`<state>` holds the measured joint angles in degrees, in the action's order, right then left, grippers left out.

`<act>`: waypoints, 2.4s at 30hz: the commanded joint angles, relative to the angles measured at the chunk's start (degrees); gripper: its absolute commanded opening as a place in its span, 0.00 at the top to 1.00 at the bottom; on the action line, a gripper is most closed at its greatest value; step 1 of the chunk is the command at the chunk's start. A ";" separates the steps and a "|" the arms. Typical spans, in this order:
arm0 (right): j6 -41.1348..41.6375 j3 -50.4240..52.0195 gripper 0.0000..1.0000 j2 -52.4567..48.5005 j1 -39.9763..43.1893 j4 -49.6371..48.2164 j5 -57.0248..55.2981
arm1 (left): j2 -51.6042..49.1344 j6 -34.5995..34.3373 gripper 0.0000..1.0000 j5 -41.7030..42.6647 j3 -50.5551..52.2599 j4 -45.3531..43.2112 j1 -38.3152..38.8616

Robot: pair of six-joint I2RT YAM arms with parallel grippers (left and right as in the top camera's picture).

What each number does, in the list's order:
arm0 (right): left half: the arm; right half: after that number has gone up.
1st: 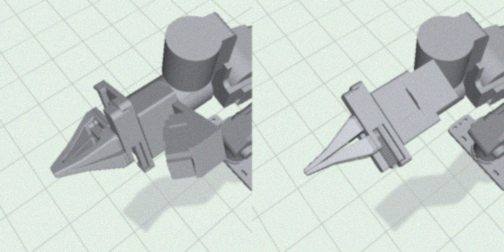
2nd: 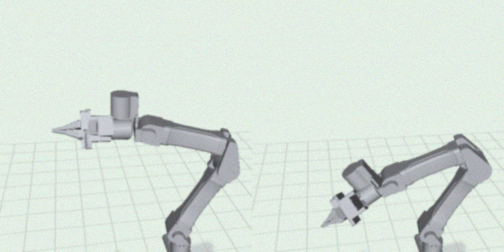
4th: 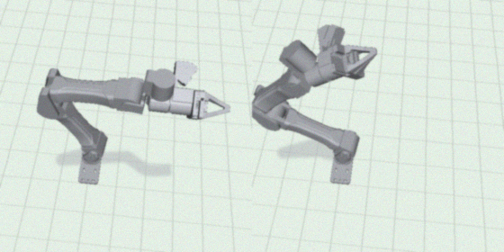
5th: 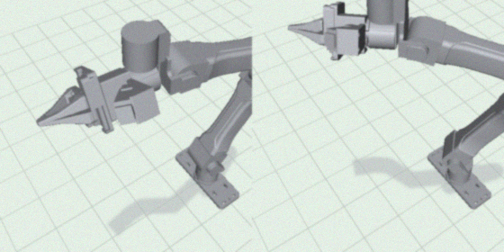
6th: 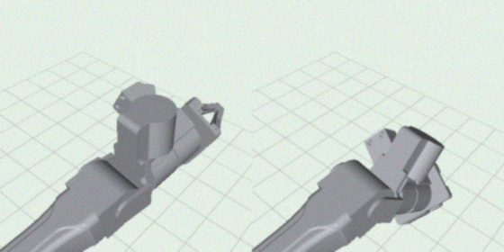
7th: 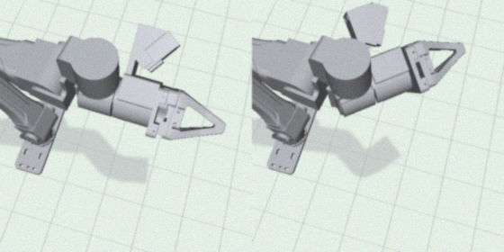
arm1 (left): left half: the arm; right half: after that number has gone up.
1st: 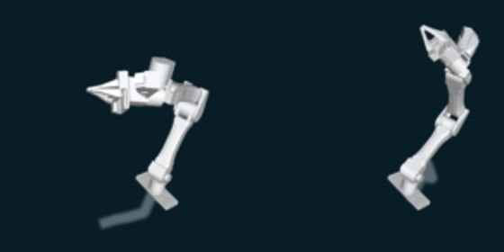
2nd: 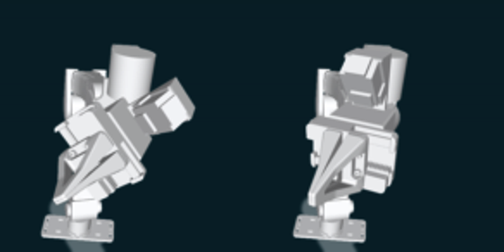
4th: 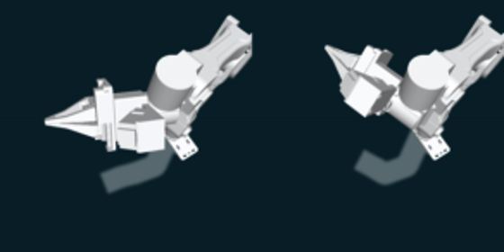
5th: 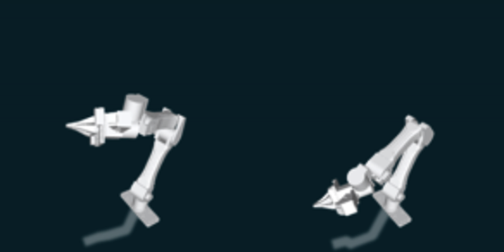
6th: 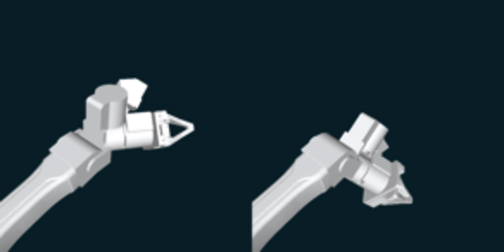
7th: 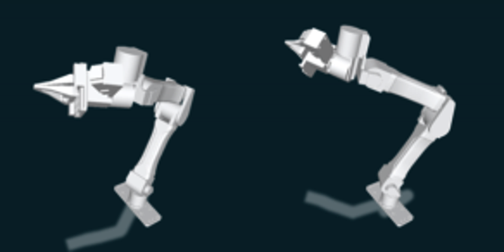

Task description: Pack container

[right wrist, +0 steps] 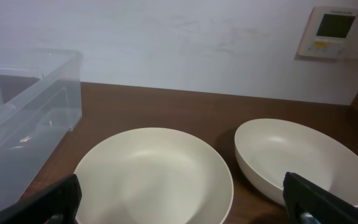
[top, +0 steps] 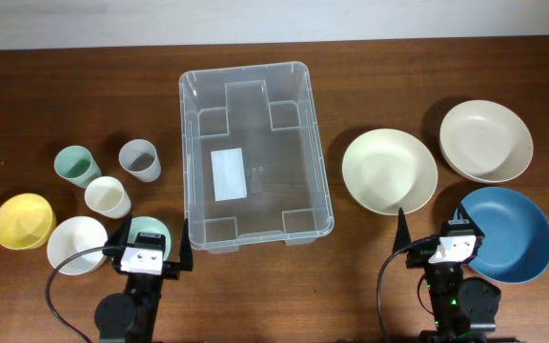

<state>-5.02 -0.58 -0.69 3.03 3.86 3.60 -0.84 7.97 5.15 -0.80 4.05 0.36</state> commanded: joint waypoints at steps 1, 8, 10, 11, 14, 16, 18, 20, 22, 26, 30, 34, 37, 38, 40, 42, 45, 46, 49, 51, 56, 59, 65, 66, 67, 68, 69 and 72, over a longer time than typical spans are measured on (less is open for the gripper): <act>-0.35 0.26 0.01 0.48 0.33 0.26 0.87 | 0.48 0.94 0.01 -0.42 0.31 0.09 -0.02; -0.35 0.26 0.01 0.48 0.33 0.26 0.87 | 0.48 0.94 0.00 -0.42 0.31 0.09 -0.02; -0.35 0.26 0.01 0.48 0.33 0.26 0.87 | 0.48 0.94 0.01 -0.42 0.31 0.09 -0.02; -0.35 0.26 0.01 0.48 0.33 0.26 0.87 | 0.48 0.94 0.01 -0.42 0.31 0.09 -0.02; -0.35 0.26 0.01 0.48 0.33 0.26 0.87 | 0.48 0.94 0.01 -0.42 0.31 0.09 -0.02; -0.35 0.26 0.01 0.48 0.33 0.26 0.87 | 0.48 0.94 0.01 -0.42 0.31 0.09 -0.02; -0.35 0.26 0.01 0.48 0.33 0.26 0.87 | 0.48 0.94 0.00 -0.42 0.31 0.09 -0.02; -0.35 0.26 0.01 0.48 0.33 0.26 0.87 | 0.48 0.94 0.01 -0.42 0.31 0.09 -0.02; -0.35 0.26 0.01 0.48 0.33 0.26 0.87 | 0.48 0.94 0.01 -0.42 0.31 0.09 -0.02; -0.35 0.26 0.01 0.48 0.33 0.26 0.87 | 0.48 0.94 0.01 -0.42 0.31 0.09 -0.02; -0.35 0.26 0.01 0.48 0.33 0.26 0.87 | 0.48 0.94 0.01 -0.42 0.31 0.09 -0.02; -0.35 0.26 0.01 0.48 0.33 0.26 0.87 | 0.48 0.94 0.00 -0.42 0.31 0.09 -0.02; -0.35 0.26 0.01 0.48 0.33 0.26 0.87 | 0.48 0.94 0.01 -0.42 0.31 0.09 -0.02; -0.35 0.26 0.01 0.48 0.33 0.26 0.87 | 0.48 0.94 0.01 -0.42 0.31 0.09 -0.02; -0.35 0.26 0.01 0.48 0.33 0.26 0.87 | 0.48 0.94 0.01 -0.42 0.31 0.09 -0.02; -0.35 0.26 0.01 0.48 0.33 0.26 0.87 | 0.48 0.94 0.01 -0.42 0.31 0.09 -0.02; -0.35 0.26 0.01 0.48 0.33 0.22 0.90 | 0.48 0.94 0.01 -0.42 0.31 0.09 -0.02; -0.33 0.26 0.01 0.48 0.33 0.24 0.90 | 0.48 0.94 0.01 -0.42 0.31 0.09 -0.02; -0.35 0.26 0.01 0.48 0.33 0.24 0.48 | 0.48 2.29 0.01 -1.77 0.31 -0.68 -0.04; -0.33 0.26 0.01 0.48 0.33 0.26 0.72 | 0.48 2.25 0.01 -1.97 0.31 -0.74 -0.02; 0.15 0.26 0.01 0.48 0.33 0.24 0.96 | 0.48 3.30 0.01 -4.70 0.28 -0.42 -0.04; 4.46 0.26 0.01 0.42 0.33 0.26 0.87 | 0.48 3.30 0.01 -4.96 0.28 -2.75 -0.02; 9.33 0.13 0.01 -1.90 0.37 0.31 0.72 | 0.50 3.21 0.00 -4.07 0.20 -4.55 -0.02; 9.99 -0.07 0.01 -2.27 0.39 0.46 0.70 | 0.50 2.84 0.01 -3.50 0.20 -4.52 -0.02; 10.78 -0.85 0.01 -3.32 0.37 0.74 0.74 | 0.50 0.37 0.01 -3.43 0.20 -4.48 -0.02; 11.63 -1.42 0.01 -4.02 0.39 1.09 0.72 | 0.48 -1.77 0.01 -3.43 0.17 -4.46 -0.02; 11.80 -2.34 0.01 -5.01 0.37 1.86 0.72 | 0.48 -3.69 0.00 -3.43 0.17 -4.44 -0.02; 11.80 -6.67 0.01 -8.96 0.39 6.27 0.76 | 0.20 -7.56 0.00 -2.23 -0.31 -4.02 -0.02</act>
<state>4.82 -2.44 -6.48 3.03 7.49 3.60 -0.84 6.02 1.13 -0.75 -0.21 0.36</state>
